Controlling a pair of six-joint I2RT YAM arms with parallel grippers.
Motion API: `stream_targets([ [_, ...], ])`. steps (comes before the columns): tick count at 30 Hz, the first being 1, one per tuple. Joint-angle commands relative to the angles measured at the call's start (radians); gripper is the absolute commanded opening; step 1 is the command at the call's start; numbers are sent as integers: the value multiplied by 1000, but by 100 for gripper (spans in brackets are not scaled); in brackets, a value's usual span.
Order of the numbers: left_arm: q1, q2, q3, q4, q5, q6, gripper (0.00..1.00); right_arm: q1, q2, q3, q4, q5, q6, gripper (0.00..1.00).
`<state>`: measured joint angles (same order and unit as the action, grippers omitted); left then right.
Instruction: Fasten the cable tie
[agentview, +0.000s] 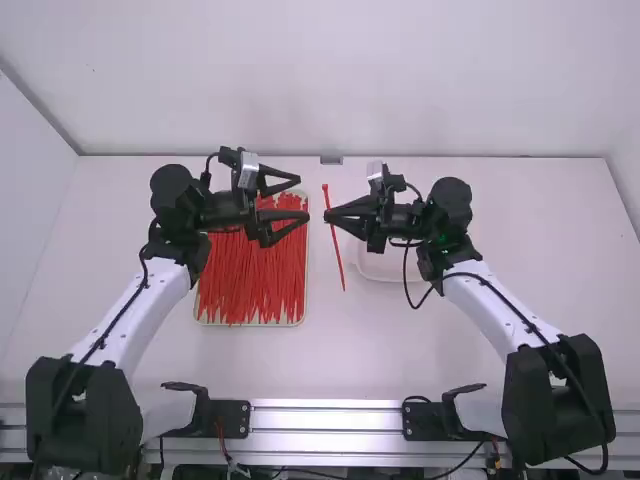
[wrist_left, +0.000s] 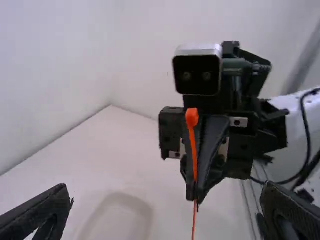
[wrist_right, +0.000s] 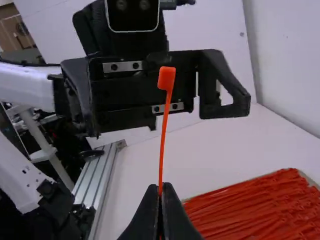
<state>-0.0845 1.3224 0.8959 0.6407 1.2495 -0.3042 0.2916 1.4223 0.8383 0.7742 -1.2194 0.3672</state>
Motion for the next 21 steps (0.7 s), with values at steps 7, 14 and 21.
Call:
stream_targets([
  [7, -16, 66, 10, 212, 123, -176, 94, 58, 4, 32, 12, 11, 3, 0],
  [14, -30, 71, 10, 221, 123, -178, 84, 83, 4, 32, 16, 24, 0, 0],
  [21, -41, 71, 10, 230, 122, -178, 59, 92, 4, 32, 16, 24, -1, 0],
])
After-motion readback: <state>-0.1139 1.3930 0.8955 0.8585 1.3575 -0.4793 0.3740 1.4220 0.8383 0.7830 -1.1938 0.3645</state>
